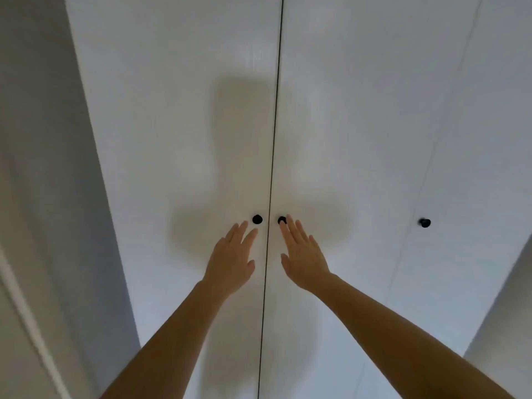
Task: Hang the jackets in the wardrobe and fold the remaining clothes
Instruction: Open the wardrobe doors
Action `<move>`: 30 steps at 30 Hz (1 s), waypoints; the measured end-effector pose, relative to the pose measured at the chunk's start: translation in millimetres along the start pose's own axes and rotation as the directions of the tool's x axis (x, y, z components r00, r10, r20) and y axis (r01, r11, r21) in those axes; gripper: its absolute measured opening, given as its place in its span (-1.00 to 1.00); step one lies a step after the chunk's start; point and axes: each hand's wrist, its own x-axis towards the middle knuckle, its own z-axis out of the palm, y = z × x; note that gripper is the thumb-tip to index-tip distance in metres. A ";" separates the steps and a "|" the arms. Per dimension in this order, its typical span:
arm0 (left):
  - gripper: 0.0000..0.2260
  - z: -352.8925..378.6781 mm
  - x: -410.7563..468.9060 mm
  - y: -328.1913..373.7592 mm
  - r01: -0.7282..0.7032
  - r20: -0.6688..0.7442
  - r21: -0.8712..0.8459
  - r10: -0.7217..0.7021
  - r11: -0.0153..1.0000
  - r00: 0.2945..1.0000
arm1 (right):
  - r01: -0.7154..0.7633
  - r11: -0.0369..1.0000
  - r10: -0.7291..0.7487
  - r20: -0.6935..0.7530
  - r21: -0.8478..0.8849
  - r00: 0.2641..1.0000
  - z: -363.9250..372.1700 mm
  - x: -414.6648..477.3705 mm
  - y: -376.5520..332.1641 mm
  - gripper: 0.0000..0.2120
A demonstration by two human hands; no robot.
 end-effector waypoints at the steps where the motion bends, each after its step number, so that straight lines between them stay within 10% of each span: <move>1: -0.40 4.1 10.0 0.9 -0.007 0.010 0.011 0.007 1.000 1.000 | 0.008 1.000 -0.008 -0.009 -0.002 1.000 4.1 7.4 5.0 -0.32; 21: -0.72 24.7 80.8 3.2 0.101 -0.177 -0.413 -0.189 0.905 0.966 | 0.020 0.948 0.018 -0.115 0.318 0.993 43.4 35.7 27.7 -0.28; 24: -0.74 19.3 65.1 2.0 0.059 -0.218 -0.436 -0.170 0.898 0.961 | -0.010 0.862 0.113 -0.172 0.507 0.979 49.0 29.1 11.9 -0.35; 30: -0.77 6.0 11.4 -5.6 -0.058 -0.314 -0.448 -0.096 0.892 0.944 | -0.153 0.539 0.047 0.152 0.828 0.987 40.8 22.1 -27.1 -0.61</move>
